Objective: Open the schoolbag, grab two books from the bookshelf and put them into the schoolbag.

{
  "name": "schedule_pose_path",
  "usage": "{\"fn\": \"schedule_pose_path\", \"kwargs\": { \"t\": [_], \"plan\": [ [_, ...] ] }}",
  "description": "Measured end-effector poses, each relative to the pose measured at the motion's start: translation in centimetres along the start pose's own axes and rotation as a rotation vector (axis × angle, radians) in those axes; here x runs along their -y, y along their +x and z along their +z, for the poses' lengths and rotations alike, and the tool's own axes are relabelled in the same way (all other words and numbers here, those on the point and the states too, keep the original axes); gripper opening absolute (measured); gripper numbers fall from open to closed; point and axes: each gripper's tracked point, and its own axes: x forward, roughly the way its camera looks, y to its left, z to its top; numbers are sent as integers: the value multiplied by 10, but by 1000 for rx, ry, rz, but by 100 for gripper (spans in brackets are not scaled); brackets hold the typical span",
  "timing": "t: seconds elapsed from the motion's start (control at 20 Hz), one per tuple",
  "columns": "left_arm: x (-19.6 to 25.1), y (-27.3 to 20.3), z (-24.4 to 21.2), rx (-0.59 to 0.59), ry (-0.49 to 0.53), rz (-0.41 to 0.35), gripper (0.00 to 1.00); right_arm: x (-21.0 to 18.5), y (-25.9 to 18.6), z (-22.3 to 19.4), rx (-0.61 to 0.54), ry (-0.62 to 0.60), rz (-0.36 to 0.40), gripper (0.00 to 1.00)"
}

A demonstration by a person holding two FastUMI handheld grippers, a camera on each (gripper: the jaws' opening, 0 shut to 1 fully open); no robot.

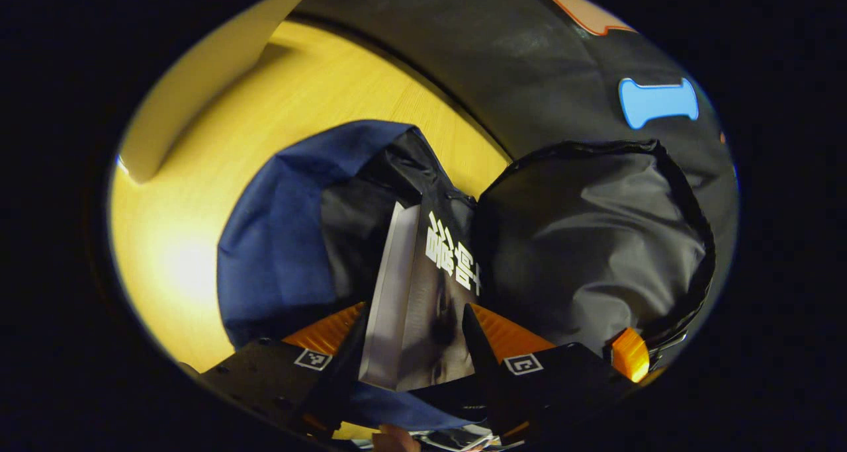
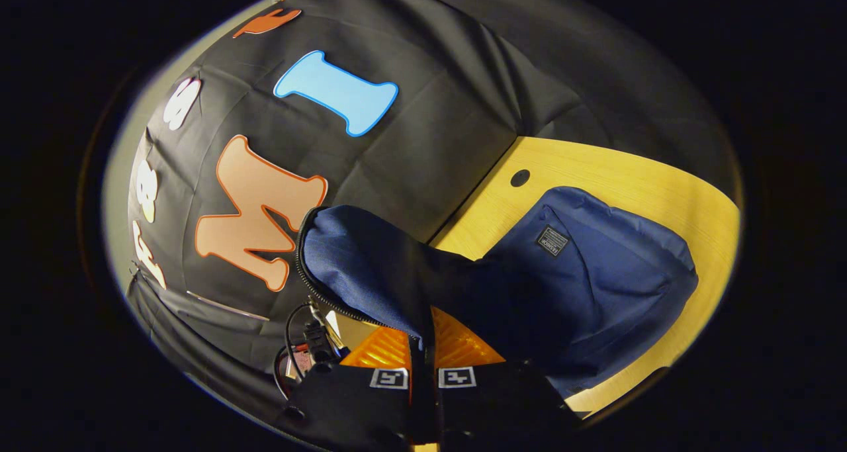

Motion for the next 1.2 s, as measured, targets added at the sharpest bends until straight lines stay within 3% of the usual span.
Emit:
{"fn": "schedule_pose_path", "kwargs": {
  "t": [0.1, 0.45, 0.5, 0.6, 0.75, 0.9, 0.95, 1.0, 1.2],
  "plan": [
    [-9, -2, 9, 26, 123, 77, 80, 0, 1, -1, 2, 4, -3, 3],
    [-4, -38, 32, 139, 366, 128, 92, 0, 0, -4, -2, 2, -9, 3],
    [-5, -42, 35, 153, 387, 133, 87, 1, 0, -4, -1, 3, -11, 3],
    [-9, -56, 48, 204, 453, 166, 87, 0, 0, -5, -2, 4, -12, 3],
    [-12, -84, 74, 286, 575, 209, 95, 0, 0, -6, -6, -2, -17, 2],
    [-15, -125, 101, 377, 644, 243, 94, 0, 0, -8, 0, -3, -20, 3],
    [-16, -140, 112, 412, 665, 252, 90, 0, 0, -9, -3, -4, -20, 3],
    [-17, -157, 120, 442, 680, 254, 95, 0, 1, -10, -7, 1, -19, 3],
    [-28, -224, 160, 579, 704, 294, 94, 0, 1, -11, -10, 8, -16, 3]
  ]
}}
